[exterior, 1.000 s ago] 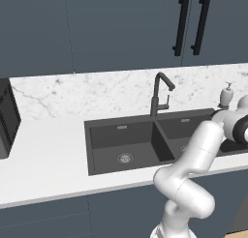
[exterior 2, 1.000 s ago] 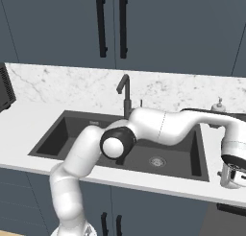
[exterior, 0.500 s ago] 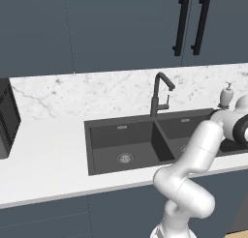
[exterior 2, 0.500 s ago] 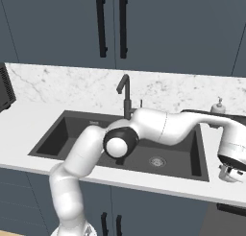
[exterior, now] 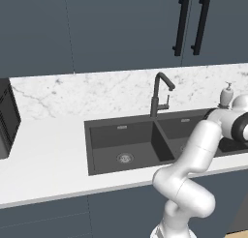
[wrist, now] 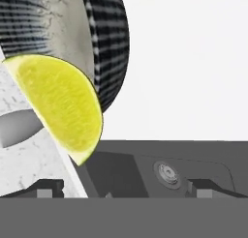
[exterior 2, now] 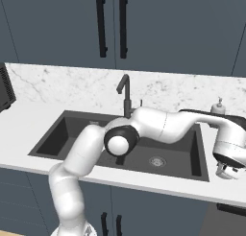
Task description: Pick the lemon wedge from the sink and place it in the bowl. Then pick the bowl and place it in the microwave. Then close the microwave door and press the start button.
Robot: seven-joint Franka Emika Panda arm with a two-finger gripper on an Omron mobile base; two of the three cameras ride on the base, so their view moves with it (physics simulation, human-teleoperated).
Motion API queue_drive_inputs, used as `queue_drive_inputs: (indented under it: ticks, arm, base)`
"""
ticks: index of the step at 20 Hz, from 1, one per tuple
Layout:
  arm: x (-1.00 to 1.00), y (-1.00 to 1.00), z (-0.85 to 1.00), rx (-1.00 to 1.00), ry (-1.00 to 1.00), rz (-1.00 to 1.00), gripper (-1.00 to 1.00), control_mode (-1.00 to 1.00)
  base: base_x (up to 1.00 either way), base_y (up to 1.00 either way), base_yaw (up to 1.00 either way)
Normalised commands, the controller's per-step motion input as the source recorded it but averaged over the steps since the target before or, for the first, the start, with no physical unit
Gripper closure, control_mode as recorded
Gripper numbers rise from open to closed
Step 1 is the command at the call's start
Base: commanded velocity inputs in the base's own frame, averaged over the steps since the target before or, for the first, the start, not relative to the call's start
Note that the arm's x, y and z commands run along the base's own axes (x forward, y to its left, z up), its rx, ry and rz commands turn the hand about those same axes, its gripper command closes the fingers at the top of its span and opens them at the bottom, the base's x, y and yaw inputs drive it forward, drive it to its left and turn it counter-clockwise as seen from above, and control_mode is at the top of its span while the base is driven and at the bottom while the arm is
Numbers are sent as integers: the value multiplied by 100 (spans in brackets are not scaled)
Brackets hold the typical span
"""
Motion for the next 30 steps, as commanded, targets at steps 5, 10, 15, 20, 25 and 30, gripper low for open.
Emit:
queue_drive_inputs:
  ticks: [5,10,15,20,25,30]
  arm:
    - [22,-6,0,0,0,-5,-100,-100]
    - [3,-27,0,0,0,-7,-100,-100]
    - [-22,-12,0,0,-7,-3,-100,-100]
    - [-57,0,-12,1,-7,0,-100,-100]
    - [-60,0,-14,1,-6,0,-100,-100]
    - [-5,1,-16,0,0,0,-100,-100]
  base:
    - [0,0,0]
    - [0,0,0]
    - [0,0,0]
    - [0,0,0]
    - [0,0,0]
    - [0,0,0]
